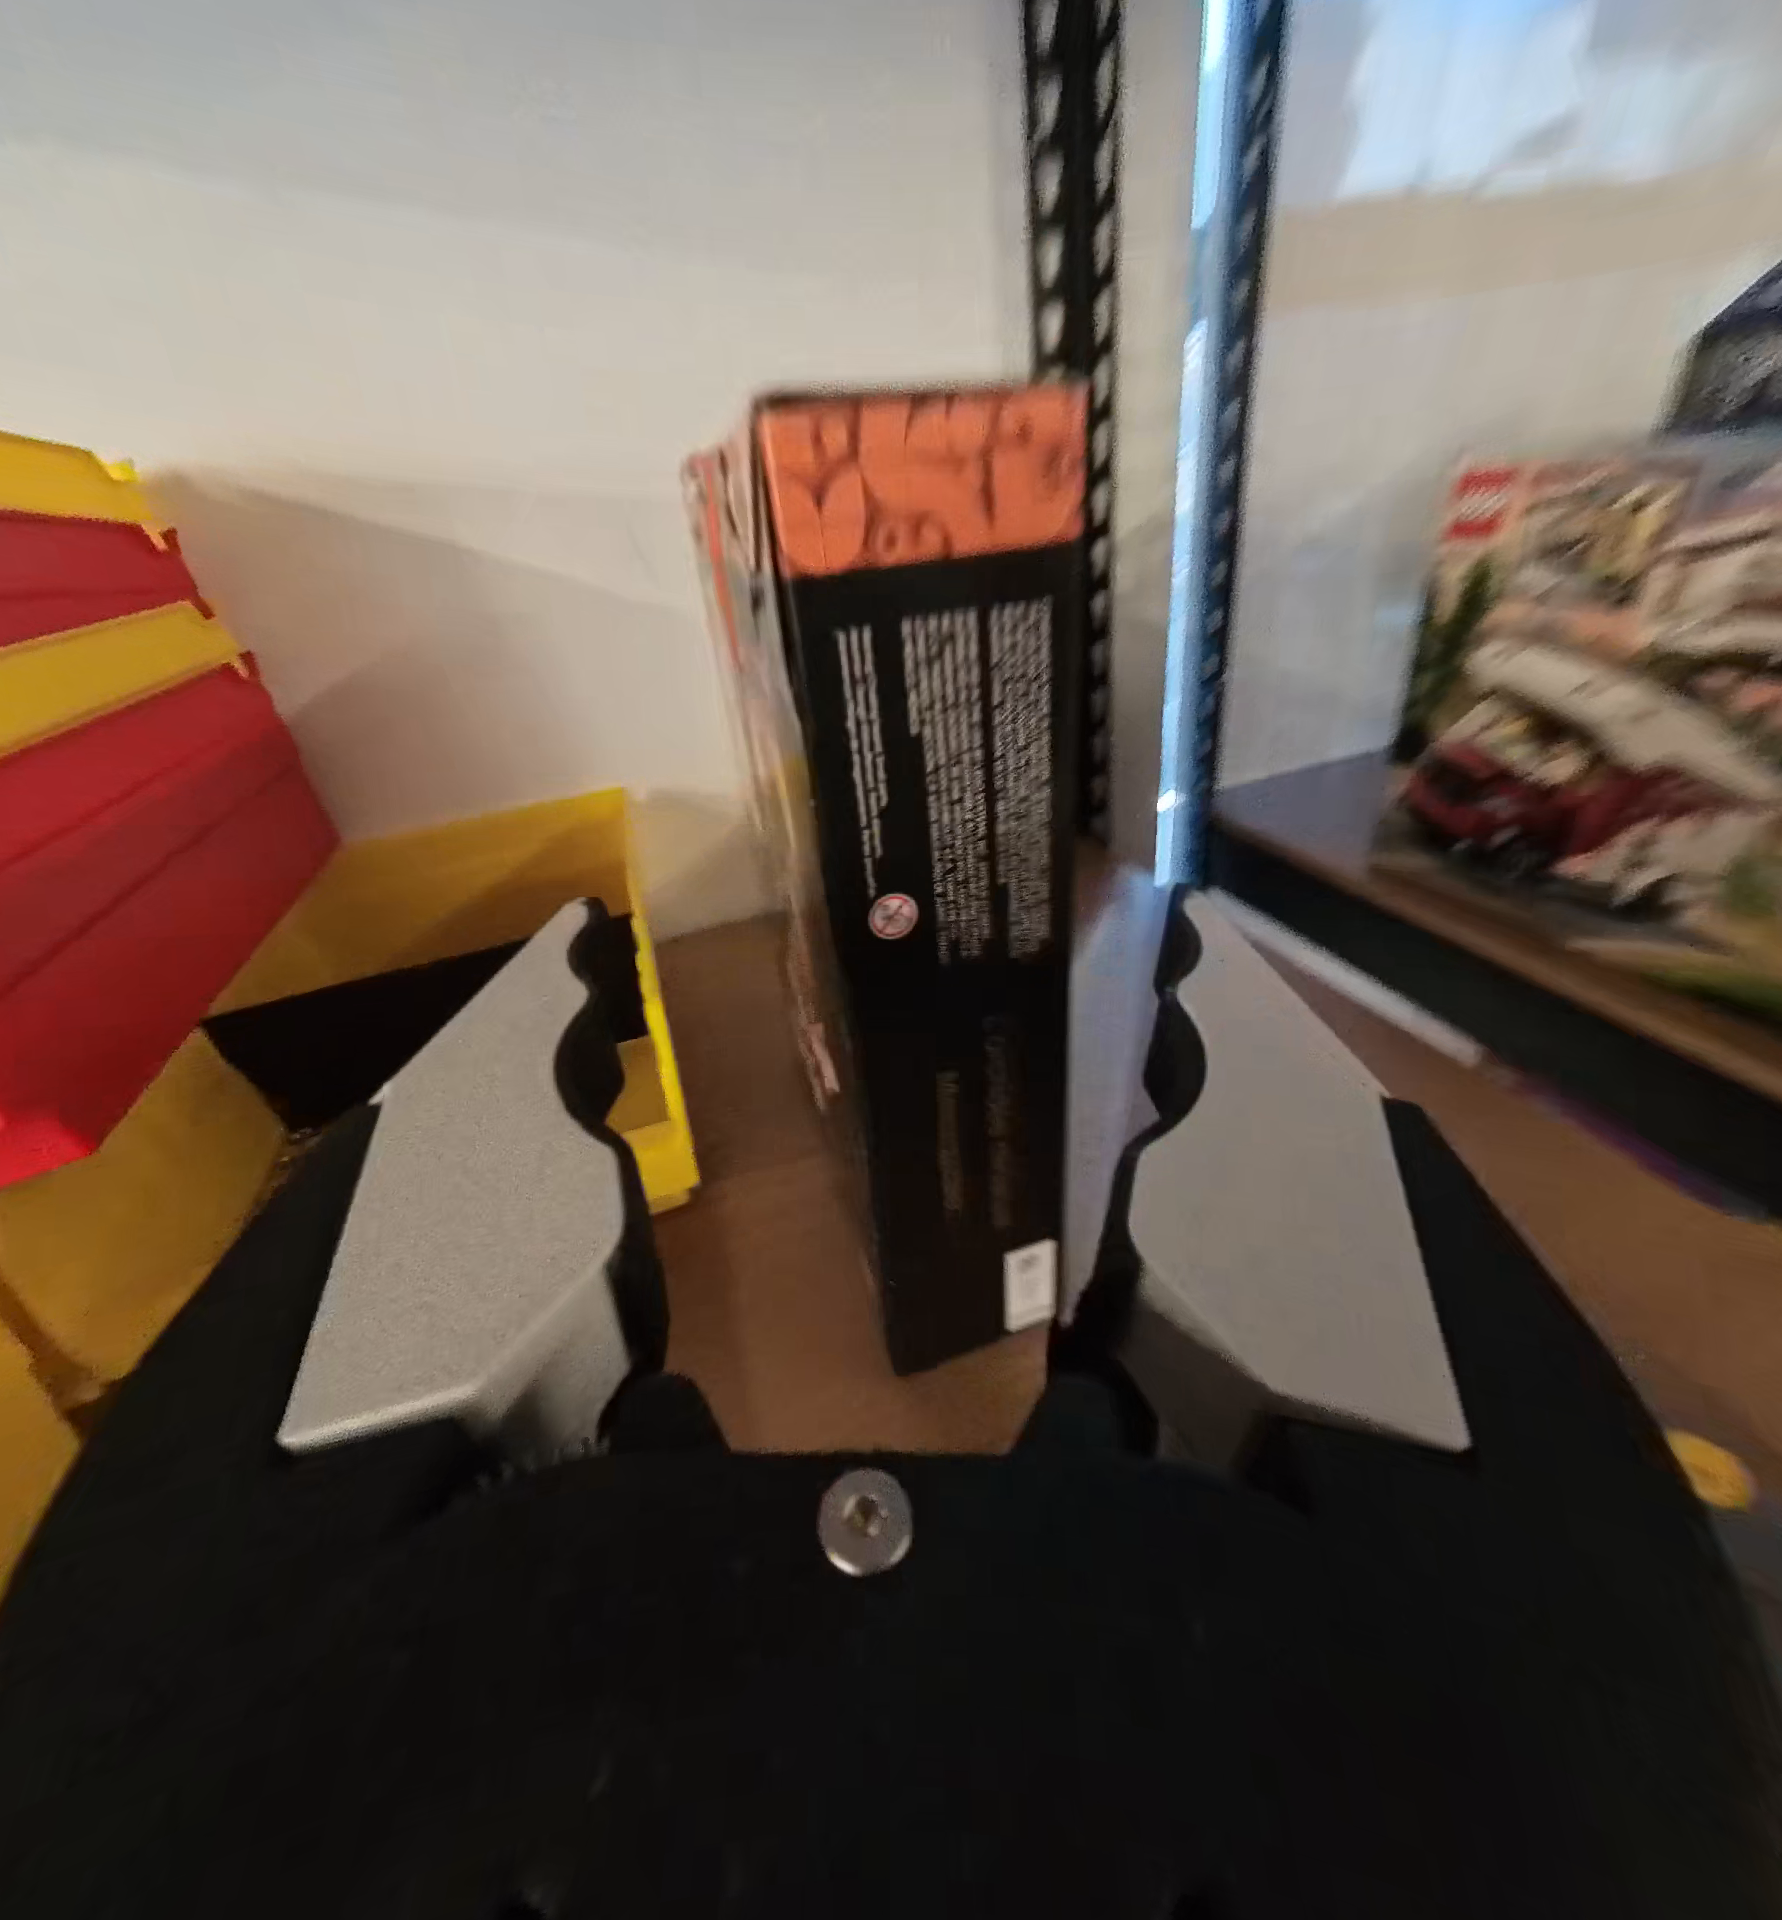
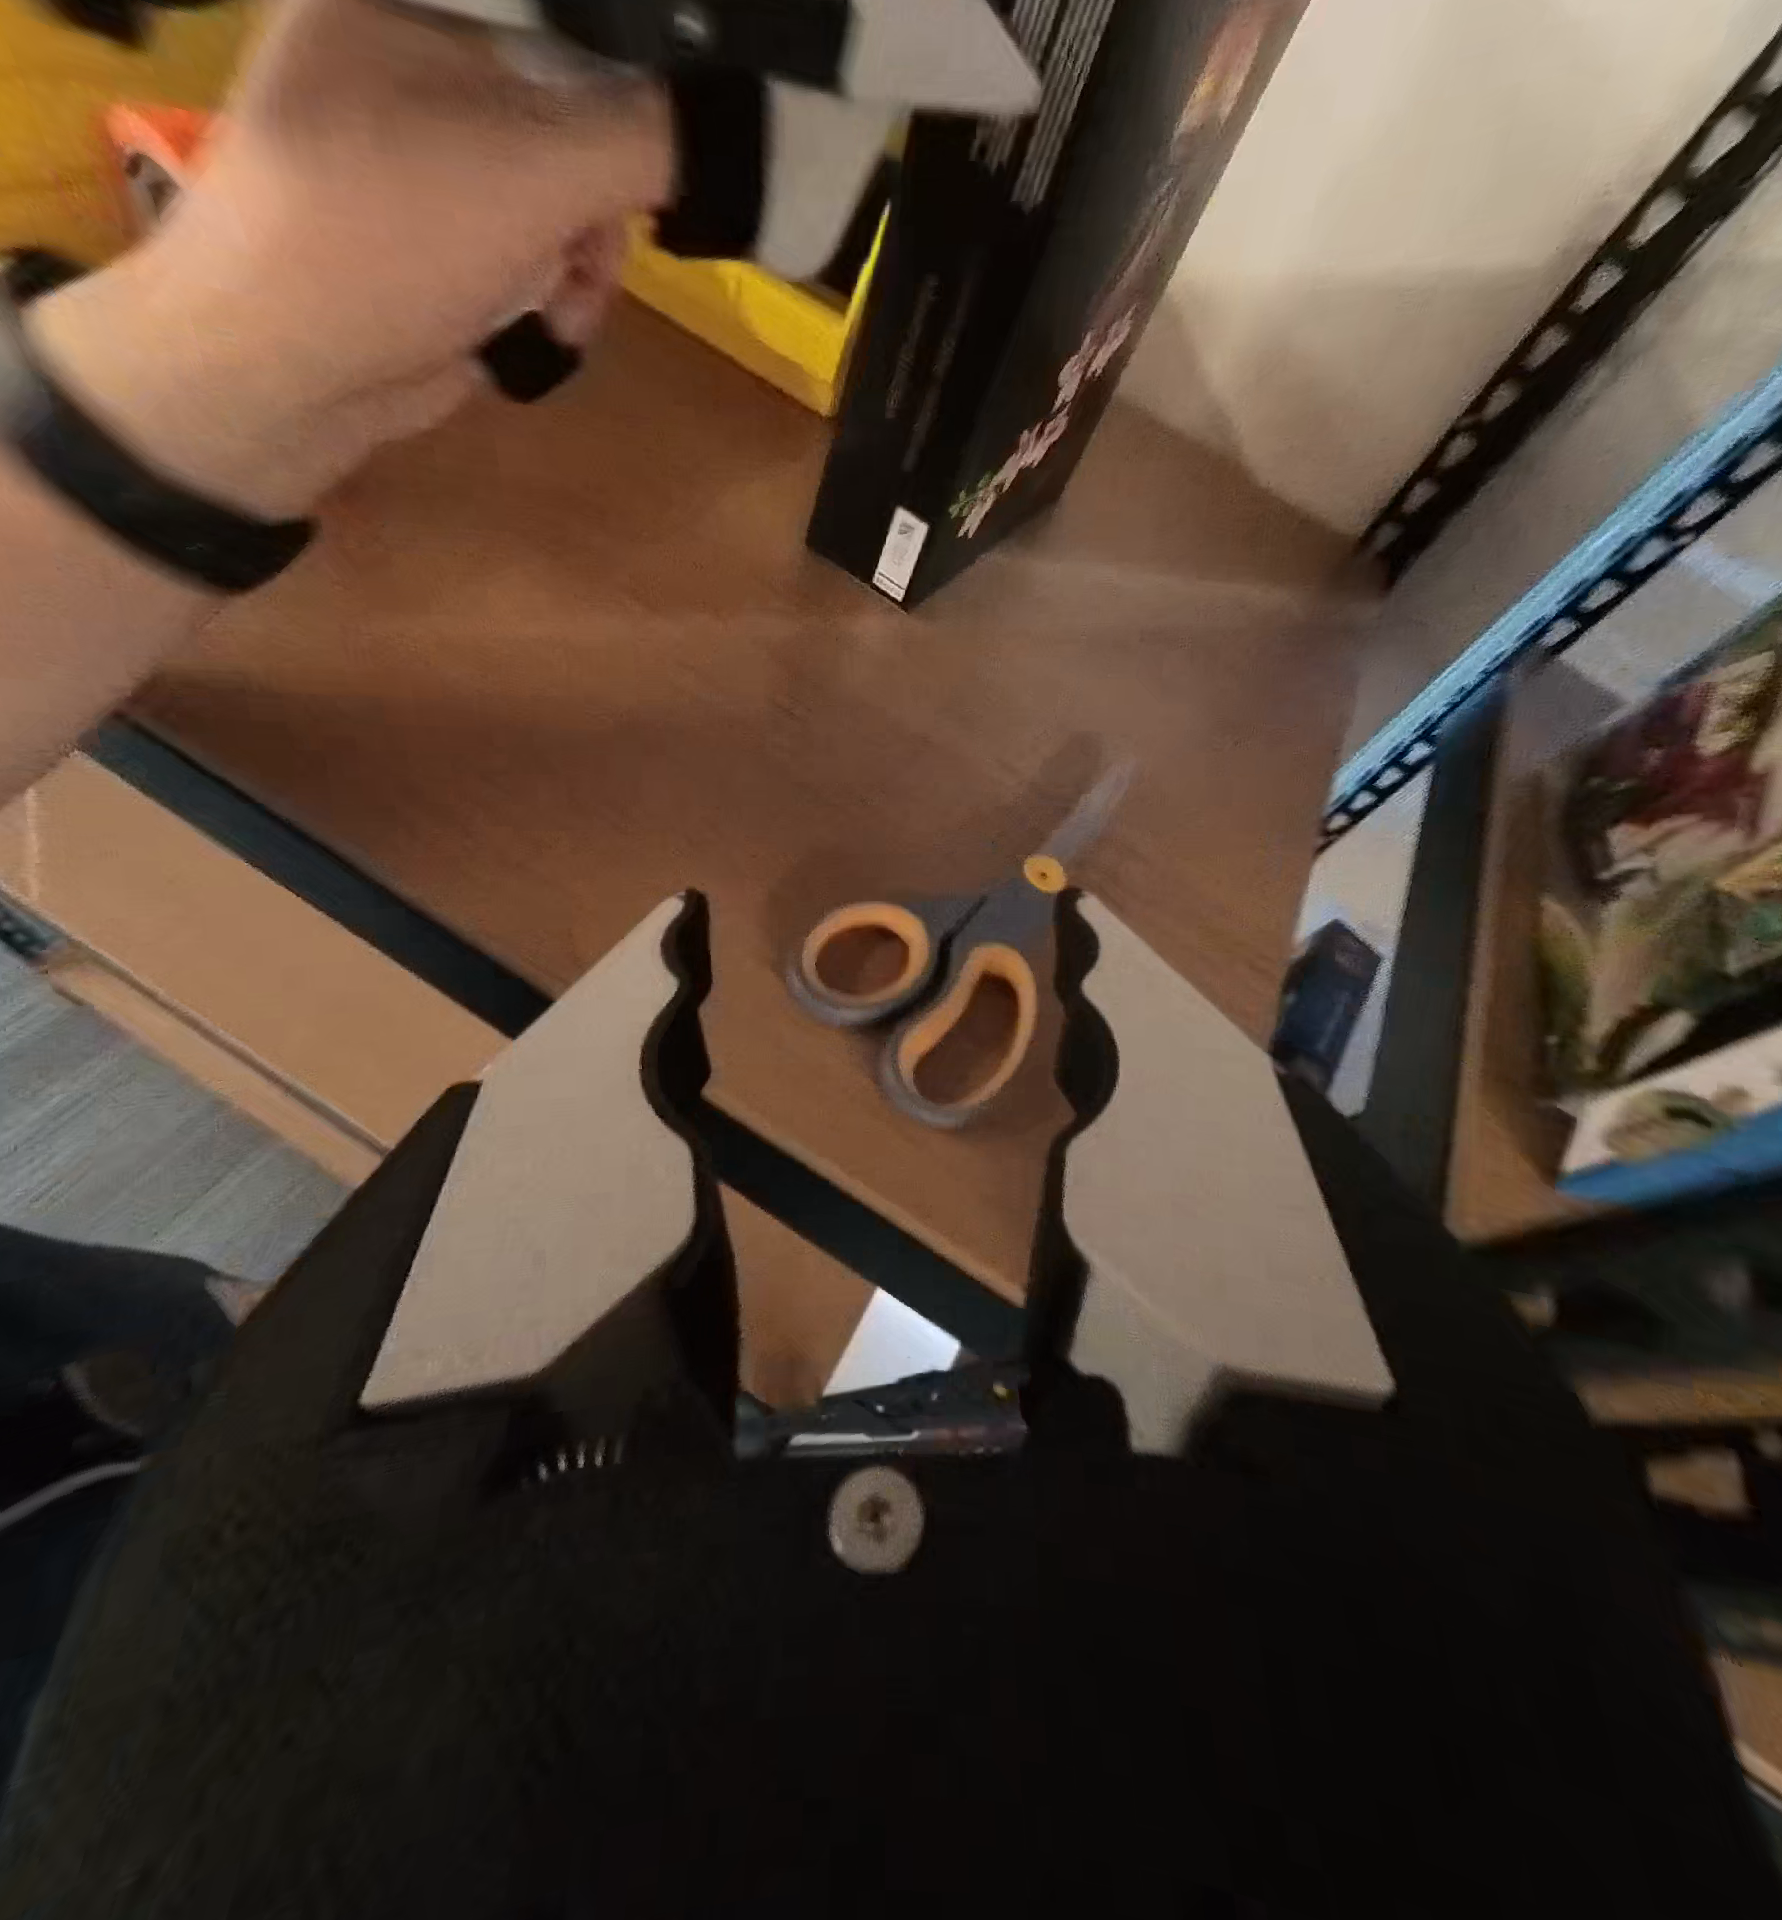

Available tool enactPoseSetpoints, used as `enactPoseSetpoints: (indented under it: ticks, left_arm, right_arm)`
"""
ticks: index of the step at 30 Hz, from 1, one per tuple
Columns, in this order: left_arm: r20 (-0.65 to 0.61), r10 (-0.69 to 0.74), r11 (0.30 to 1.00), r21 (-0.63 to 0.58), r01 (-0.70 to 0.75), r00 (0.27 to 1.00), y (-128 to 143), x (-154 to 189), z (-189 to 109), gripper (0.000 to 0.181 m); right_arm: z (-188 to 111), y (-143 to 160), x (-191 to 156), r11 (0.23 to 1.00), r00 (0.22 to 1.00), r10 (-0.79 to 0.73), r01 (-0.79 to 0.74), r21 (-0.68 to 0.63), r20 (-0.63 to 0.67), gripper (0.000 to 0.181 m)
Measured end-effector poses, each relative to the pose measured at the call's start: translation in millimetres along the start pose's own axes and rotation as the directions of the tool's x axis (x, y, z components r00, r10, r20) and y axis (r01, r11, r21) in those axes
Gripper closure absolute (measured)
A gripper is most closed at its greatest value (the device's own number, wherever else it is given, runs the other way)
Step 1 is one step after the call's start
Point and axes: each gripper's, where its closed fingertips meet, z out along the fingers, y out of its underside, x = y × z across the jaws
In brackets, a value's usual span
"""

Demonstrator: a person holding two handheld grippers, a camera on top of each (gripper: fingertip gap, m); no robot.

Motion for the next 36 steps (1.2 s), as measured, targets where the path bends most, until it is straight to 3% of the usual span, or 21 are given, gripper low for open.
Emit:
enactPoseSetpoints:
  ticks: [1, 7, 11, 13, 16, 19, 22, 25, 29, 33, 35, 36]
  left_arm:
    - [-0.036, -0.022, 0.999, 0.025, 0.023, 0.999, -5.6, 1.8, -15.7, 0.080]
    - [-0.117, -0.067, 0.993, 0.089, 0.078, 0.991, -1.6, -11.0, -81.7, 0.087]
    - [-0.206, -0.131, 0.985, 0.081, 0.150, 0.970, 14.3, -3.9, -94.2, 0.092]
    - [-0.257, -0.146, 0.985, 0.056, 0.165, 0.955, 23.1, 4.7, -94.6, 0.091]
    - [-0.325, -0.158, 0.984, 0.023, 0.175, 0.932, 34.8, 19.3, -94.5, 0.091]
    - [-0.408, -0.174, 0.982, -0.003, 0.189, 0.896, 41.0, 37.3, -98.2, 0.092]
    - [-0.469, -0.169, 0.982, -0.005, 0.189, 0.867, 42.4, 51.6, -103.2, 0.092]
    - [-0.507, -0.149, 0.984, 0.008, 0.177, 0.849, 42.6, 61.8, -106.7, 0.093]
    - [-0.583, -0.160, 0.983, -0.025, 0.180, 0.797, 41.8, 81.4, -109.5, 0.094]
    - [-0.630, -0.132, 0.987, -0.015, 0.158, 0.765, 31.5, 97.8, -113.0, 0.094]
    - [-0.643, -0.111, 0.990, -0.005, 0.140, 0.757, 27.5, 103.2, -115.0, 0.095]
    - [-0.651, -0.104, 0.991, -0.003, 0.134, 0.752, 26.0, 105.8, -116.1, 0.095]
  right_arm:
    - [10.3, -9.0, 3.4, 1.000, 1.000, 0.019, -0.019, -0.021, 0.008, 0.116]
    - [62.1, -66.3, 83.7, 0.984, 0.985, 0.009, -0.040, -0.174, -0.175, 0.113]
    - [98.0, -97.4, 158.3, 0.927, 0.956, -0.021, -0.091, -0.363, -0.293, 0.110]
    - [106.4, -94.1, 198.6, 0.847, 0.930, -0.024, -0.176, -0.502, -0.367, 0.101]
    - [105.6, -82.6, 253.7, 0.719, 0.880, -0.065, -0.286, -0.633, -0.471, 0.090]
    - [82.1, -61.1, 292.8, 0.566, 0.808, -0.117, -0.423, -0.707, -0.577, 0.078]
    - [55.6, -48.2, 316.4, 0.500, 0.734, -0.176, -0.507, -0.702, -0.656, 0.072]
    - [36.3, -41.8, 334.8, 0.540, 0.660, -0.184, -0.552, -0.636, -0.729, 0.068]
    - [9.0, -48.1, 367.2, 0.736, 0.475, -0.211, -0.498, -0.459, -0.854, 0.072]
    - [1.1, -65.8, 359.6, 0.931, 0.300, -0.012, -0.345, -0.120, -0.954, 0.075]
    - [-9.1, -69.3, 346.0, 0.971, 0.182, 0.084, -0.234, 0.040, -0.980, 0.076]
    - [-5.9, -68.4, 337.1, 0.982, 0.184, 0.096, -0.180, 0.062, -0.978, 0.077]
